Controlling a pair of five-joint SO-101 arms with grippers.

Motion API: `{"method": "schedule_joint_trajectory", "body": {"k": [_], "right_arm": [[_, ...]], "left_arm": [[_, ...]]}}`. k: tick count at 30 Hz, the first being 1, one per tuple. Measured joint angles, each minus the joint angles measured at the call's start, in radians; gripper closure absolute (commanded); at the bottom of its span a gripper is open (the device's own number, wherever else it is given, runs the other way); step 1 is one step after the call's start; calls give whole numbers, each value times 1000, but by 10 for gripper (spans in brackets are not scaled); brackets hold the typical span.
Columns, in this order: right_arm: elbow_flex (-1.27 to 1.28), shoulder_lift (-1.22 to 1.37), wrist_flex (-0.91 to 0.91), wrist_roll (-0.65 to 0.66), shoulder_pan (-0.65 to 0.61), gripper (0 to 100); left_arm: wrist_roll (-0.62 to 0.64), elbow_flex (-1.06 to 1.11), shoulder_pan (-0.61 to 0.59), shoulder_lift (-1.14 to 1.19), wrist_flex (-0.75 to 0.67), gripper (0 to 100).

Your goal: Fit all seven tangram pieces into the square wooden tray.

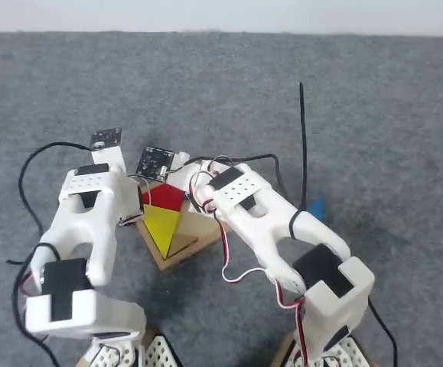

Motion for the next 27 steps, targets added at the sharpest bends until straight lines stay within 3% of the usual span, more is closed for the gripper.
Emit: {"method": "schedule_joint_trajectory", "body": {"k": [27], "right_arm": [[-2, -150, 259, -115, -89, 744]], "left_arm": [[2, -2, -2, 2, 2, 967]]}}
